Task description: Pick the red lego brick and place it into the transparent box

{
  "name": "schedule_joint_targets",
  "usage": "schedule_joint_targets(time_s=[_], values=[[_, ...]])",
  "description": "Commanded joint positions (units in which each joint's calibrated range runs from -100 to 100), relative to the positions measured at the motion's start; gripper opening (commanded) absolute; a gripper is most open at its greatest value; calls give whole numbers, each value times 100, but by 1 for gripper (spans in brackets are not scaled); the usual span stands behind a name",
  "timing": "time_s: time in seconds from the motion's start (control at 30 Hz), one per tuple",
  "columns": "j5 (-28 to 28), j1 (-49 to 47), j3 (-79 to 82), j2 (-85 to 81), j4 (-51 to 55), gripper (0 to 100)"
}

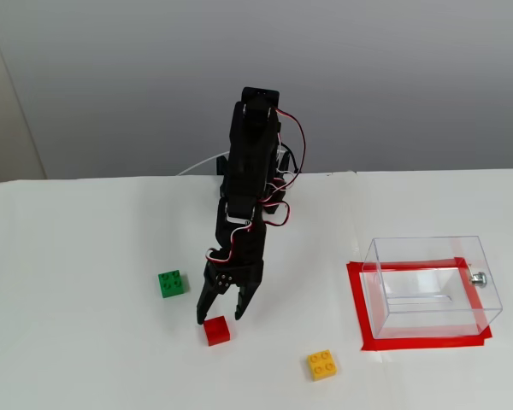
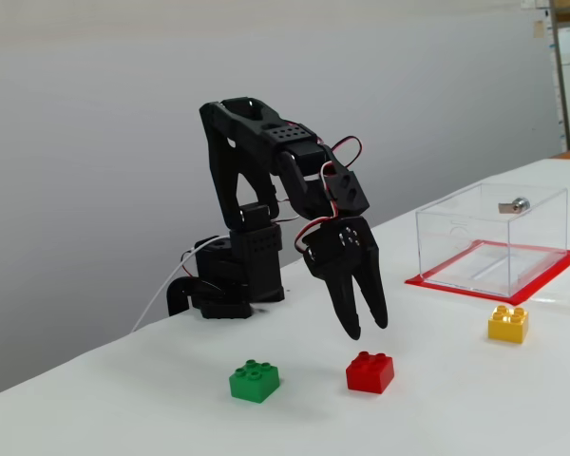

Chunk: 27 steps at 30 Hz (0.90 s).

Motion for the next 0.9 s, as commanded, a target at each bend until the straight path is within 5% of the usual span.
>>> schedule_joint_targets(time_s=[0.0,0.27,0.5,0.87], values=[[-25,-7,-16,-22,160,28],[-197,-7,-7,-22,308,28],[-203,0,-16,-14,247,42],[-203,8,-368,707,247,42]])
